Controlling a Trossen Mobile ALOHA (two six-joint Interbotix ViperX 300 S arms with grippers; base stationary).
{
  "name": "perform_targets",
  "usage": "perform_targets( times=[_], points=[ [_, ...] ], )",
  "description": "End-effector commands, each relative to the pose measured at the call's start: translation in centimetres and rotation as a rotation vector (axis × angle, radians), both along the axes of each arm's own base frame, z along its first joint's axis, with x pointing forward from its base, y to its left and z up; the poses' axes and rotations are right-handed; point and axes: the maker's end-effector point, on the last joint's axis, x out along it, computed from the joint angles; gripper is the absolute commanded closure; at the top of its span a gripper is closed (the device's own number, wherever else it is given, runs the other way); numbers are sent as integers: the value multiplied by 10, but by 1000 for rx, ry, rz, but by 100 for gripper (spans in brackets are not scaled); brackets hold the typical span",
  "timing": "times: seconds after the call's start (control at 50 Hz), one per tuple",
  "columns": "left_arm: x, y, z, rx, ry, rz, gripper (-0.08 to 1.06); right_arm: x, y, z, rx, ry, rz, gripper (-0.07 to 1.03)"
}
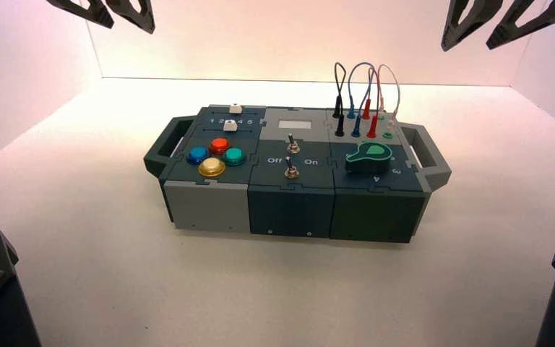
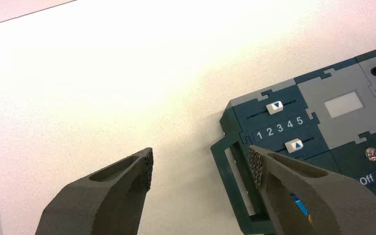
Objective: Close both grippers.
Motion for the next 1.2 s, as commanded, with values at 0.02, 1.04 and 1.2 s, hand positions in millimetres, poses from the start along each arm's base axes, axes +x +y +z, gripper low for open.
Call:
perform_targets(
  times=[0.02,1.04,1.2],
  points=[
    [6,-3,13,-9,-40,-4,-3,4,1,6,0,-27,7,-2],
    [7,-3,15,-17,-53,6,35,4,1,7,5,-33,-1,38],
    [4,-2,22,-21,-71,3,91,3,1,10,0,-36,6,80]
  ],
)
